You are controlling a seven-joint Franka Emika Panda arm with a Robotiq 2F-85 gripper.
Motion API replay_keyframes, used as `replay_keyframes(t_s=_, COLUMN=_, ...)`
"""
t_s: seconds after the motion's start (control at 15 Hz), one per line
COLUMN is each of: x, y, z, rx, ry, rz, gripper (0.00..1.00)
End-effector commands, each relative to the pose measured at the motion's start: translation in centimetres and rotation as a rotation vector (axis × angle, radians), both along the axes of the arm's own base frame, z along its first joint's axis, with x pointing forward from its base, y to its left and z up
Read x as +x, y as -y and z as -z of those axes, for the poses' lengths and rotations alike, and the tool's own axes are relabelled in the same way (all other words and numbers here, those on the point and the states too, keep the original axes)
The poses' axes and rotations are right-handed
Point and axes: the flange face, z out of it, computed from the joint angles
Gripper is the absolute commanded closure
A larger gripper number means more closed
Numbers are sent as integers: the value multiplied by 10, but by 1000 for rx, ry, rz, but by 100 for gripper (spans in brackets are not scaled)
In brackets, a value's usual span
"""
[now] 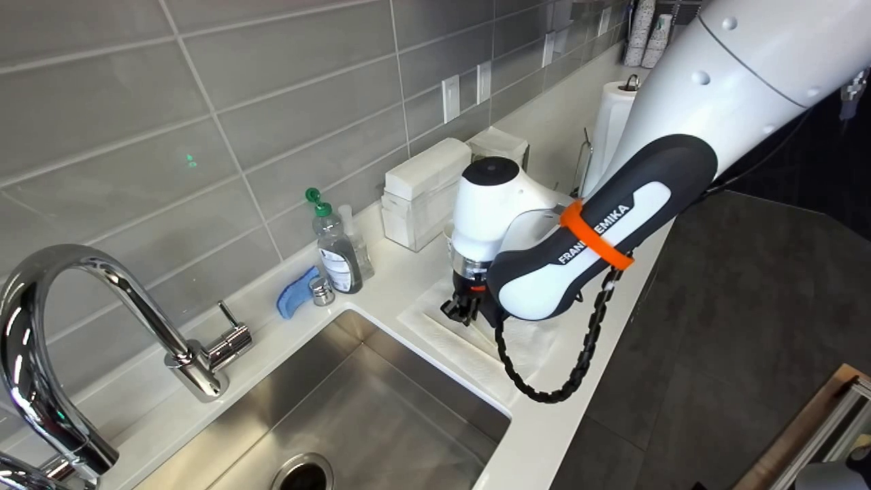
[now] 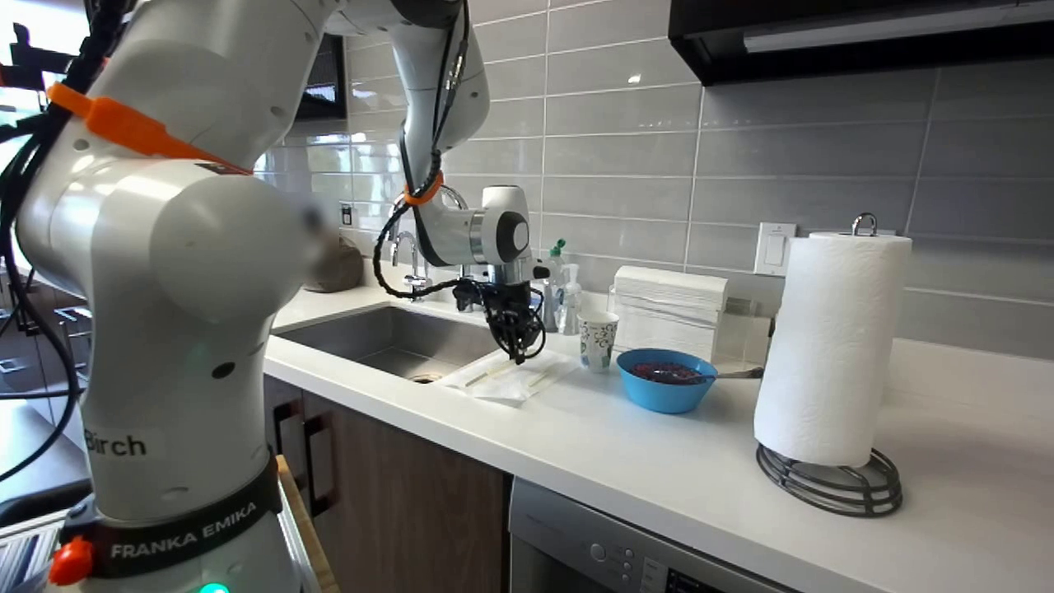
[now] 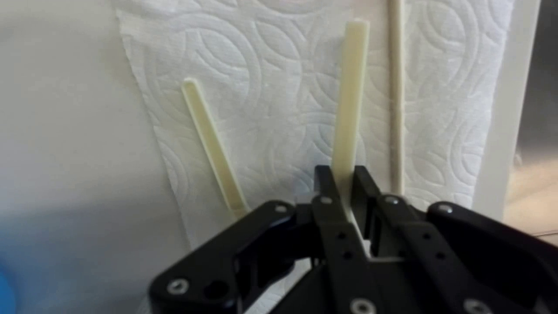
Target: Use the white spoon to put the contents from the bowl into the cup on the left then put the spoon in the bowl.
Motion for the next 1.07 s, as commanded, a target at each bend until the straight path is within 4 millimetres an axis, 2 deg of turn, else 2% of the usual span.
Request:
replay_keyframes(t_s=0.0, x=-8, y=0, z=-27, rx=8, ry=-52, rz=94, gripper=96)
replay_keyframes(t_s=0.47, x=-31, y=37, z=-68, rx=-40, ry=-309, rz=313, gripper=96)
replay_keyframes(t_s=0.67, x=-35, y=64, z=-79, rx=-97, ry=-346, rz=451, gripper=96)
replay_keyframes(t_s=0.8, x=-36, y=89, z=-86, rx=-160, ry=-334, rz=511, gripper=96)
replay_keyframes(t_s=0.87, x=-27, y=70, z=-80, rx=-119, ry=-339, rz=450, gripper=85)
replay_keyframes(t_s=1.0, x=-26, y=86, z=-85, rx=-134, ry=-333, rz=488, gripper=85)
